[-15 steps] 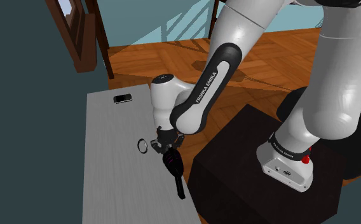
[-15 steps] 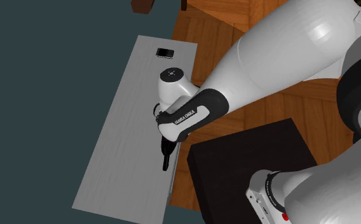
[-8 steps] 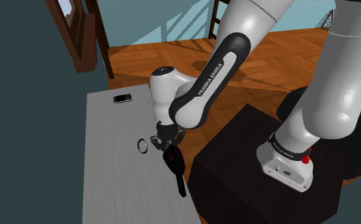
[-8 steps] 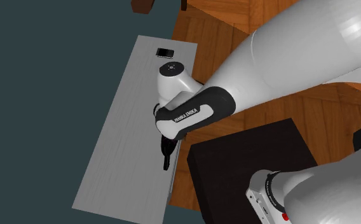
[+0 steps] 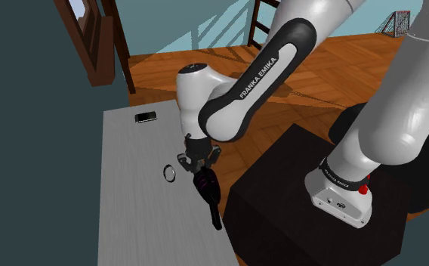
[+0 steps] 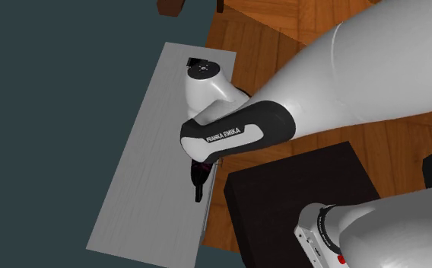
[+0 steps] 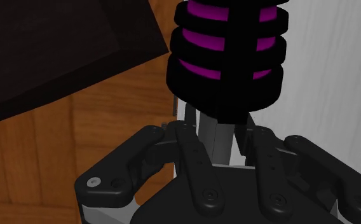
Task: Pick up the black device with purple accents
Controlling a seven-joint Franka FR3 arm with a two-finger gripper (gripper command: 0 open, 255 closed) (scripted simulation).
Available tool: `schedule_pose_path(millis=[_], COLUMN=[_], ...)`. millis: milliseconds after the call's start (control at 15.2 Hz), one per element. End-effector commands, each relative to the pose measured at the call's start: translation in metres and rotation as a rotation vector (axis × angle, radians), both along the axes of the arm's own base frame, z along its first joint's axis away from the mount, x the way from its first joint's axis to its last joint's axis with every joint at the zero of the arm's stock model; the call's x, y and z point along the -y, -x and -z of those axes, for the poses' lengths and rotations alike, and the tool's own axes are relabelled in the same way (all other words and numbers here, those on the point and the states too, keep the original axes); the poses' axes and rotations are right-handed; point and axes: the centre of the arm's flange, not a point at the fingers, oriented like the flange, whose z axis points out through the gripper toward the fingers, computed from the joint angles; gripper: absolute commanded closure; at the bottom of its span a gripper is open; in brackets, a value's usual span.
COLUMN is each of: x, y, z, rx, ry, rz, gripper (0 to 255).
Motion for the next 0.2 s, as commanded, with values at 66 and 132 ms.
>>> schedule_pose_path(millis=[66, 132], x=[0.0007, 0.0007], y=[-0.0002, -0.0002], z=[-0.0119, -0.0119], rx=[0.000, 0.000], ry=[0.000, 0.000], rz=[0.000, 0.000], gripper=[255, 255])
